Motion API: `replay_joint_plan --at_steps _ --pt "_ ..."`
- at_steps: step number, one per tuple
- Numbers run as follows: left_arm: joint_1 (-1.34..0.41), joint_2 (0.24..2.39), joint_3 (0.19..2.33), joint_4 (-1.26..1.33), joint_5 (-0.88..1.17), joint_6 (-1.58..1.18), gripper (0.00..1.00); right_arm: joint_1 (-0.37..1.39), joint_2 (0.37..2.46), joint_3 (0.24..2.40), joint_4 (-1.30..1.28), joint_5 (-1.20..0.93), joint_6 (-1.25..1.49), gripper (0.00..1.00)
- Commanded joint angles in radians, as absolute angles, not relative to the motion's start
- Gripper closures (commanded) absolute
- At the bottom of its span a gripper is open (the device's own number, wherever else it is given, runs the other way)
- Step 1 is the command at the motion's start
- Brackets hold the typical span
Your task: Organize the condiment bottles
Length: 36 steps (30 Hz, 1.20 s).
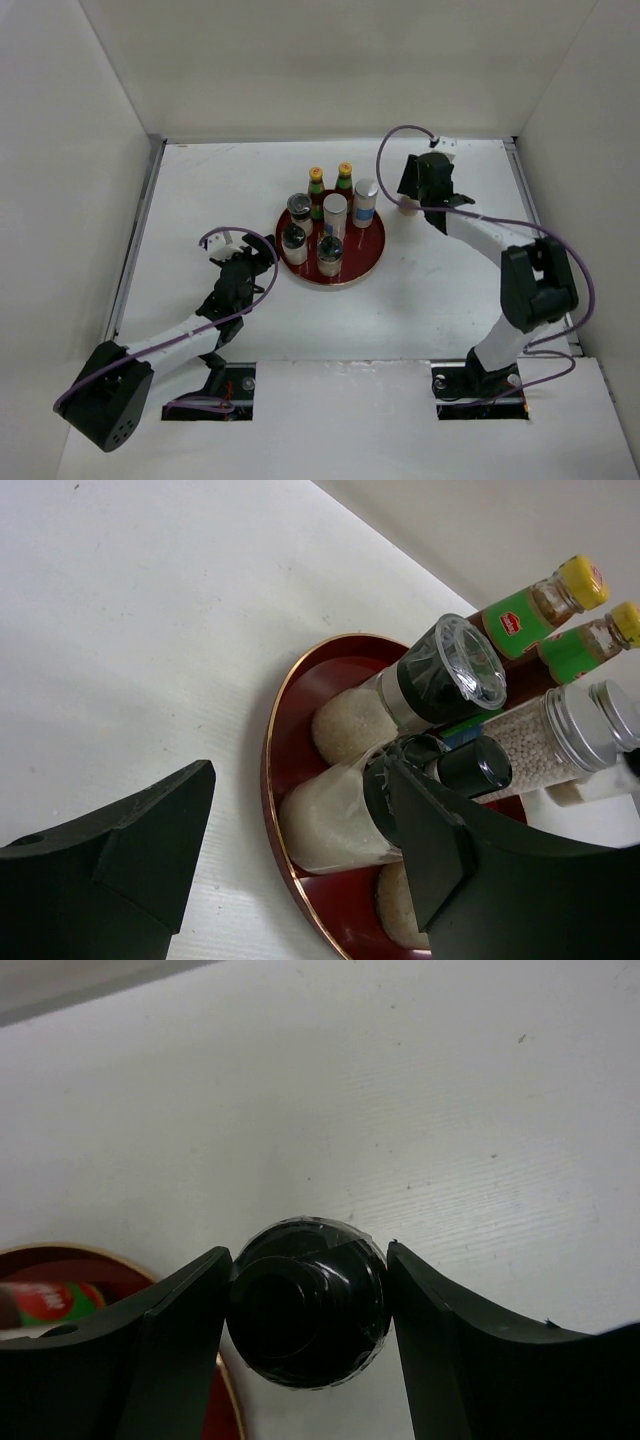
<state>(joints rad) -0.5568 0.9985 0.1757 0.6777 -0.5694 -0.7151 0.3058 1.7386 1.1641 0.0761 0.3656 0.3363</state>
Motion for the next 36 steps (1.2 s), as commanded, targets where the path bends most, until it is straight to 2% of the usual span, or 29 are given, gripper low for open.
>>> replay_joint_plan --at_steps 1,7,11,16,19,24,26,29,31,36 --pt "-0.548 0.980 0.164 0.727 -0.561 -0.726 0.30 0.358 1.547 1.106 0.153 0.403 0.373 0.45" --pt "-0.547 0.977 0.161 0.724 -0.561 -0.729 0.23 0.484 1.366 0.913 0.169 0.419 0.393 0.44" --pt "-0.544 0.977 0.164 0.724 -0.561 -0.729 0.19 0.599 1.315 0.864 0.204 0.405 0.420 0.44" --pt "-0.539 0.943 0.153 0.718 -0.586 -0.719 0.14 0.674 1.399 0.903 0.248 0.382 0.423 0.43" --pt "-0.533 0.907 0.150 0.695 -0.600 -0.716 0.01 0.696 1.482 0.919 0.281 0.387 0.413 0.43" --pt "-0.502 0.897 0.138 0.680 -0.626 -0.744 0.00 0.702 1.535 0.910 0.313 0.420 0.399 0.41" --pt "-0.496 0.896 0.135 0.678 -0.621 -0.762 0.00 0.708 1.546 0.902 0.322 0.419 0.394 0.36" --pt "-0.487 0.896 0.129 0.678 -0.633 -0.770 0.00 0.717 1.534 0.890 0.321 0.419 0.394 0.11" --pt "-0.479 0.897 0.126 0.675 -0.632 -0.782 0.00 0.719 1.511 0.884 0.318 0.422 0.393 0.00" --pt "-0.475 0.899 0.132 0.664 -0.641 -0.782 0.00 0.720 1.373 0.844 0.311 0.439 0.387 0.00"
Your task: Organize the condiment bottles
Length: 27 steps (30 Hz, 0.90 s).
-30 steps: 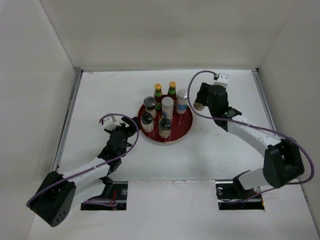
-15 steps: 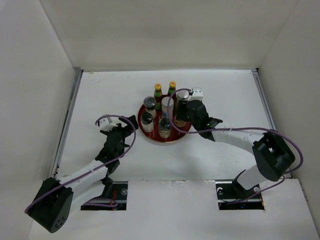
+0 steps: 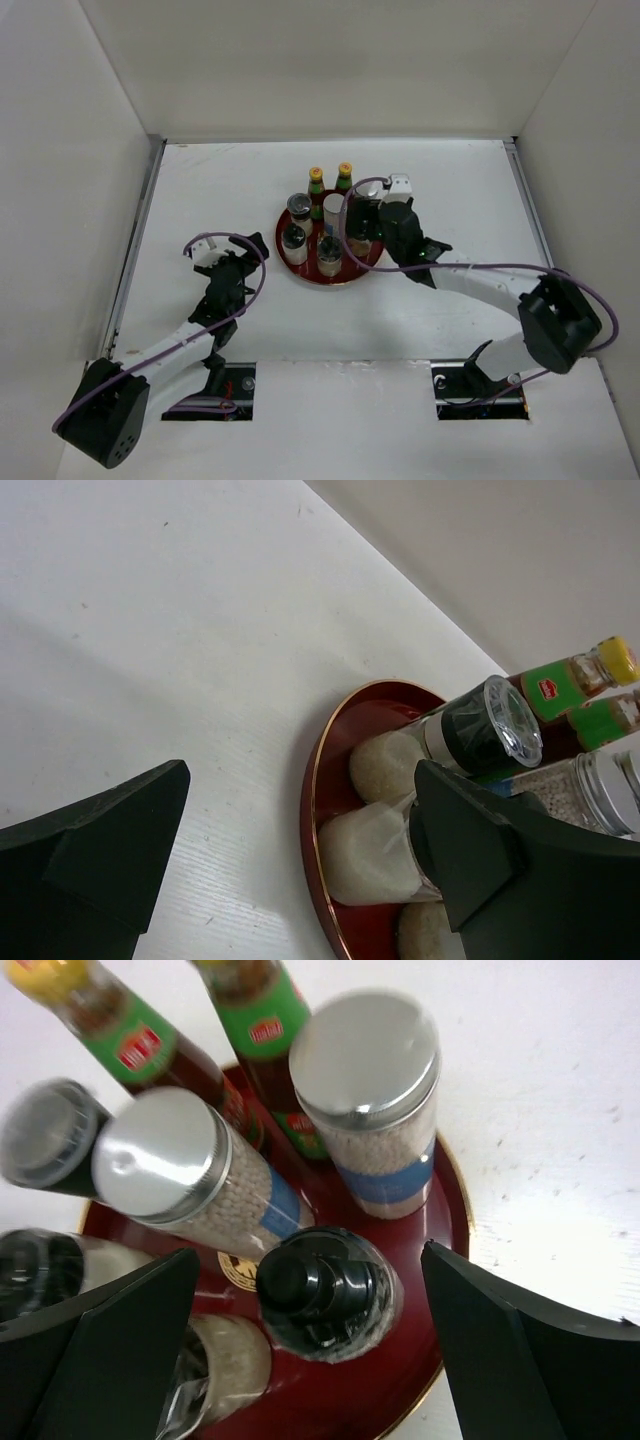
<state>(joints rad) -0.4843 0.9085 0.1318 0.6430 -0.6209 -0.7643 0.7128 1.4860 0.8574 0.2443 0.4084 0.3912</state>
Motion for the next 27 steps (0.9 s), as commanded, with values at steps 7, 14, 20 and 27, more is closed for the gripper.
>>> replay_joint_plan --at_steps 7,14,20,27 --pt "-0.432 0.928 0.208 0.479 -0.667 -0.827 0.00 0.634 1.194 0.689 0.310 0.603 0.451 0.00" --pt "-0.412 0.992 0.359 0.241 -0.638 -0.856 0.00 0.515 1.106 0.516 0.302 0.611 0.613 0.00" --pt "-0.404 0.979 0.463 0.123 -0.649 -0.845 0.00 0.502 1.083 0.492 0.302 0.614 0.693 0.00" --pt "-0.407 0.977 0.538 0.068 -0.658 -0.825 0.00 0.510 1.126 0.489 0.311 0.598 0.719 0.00"
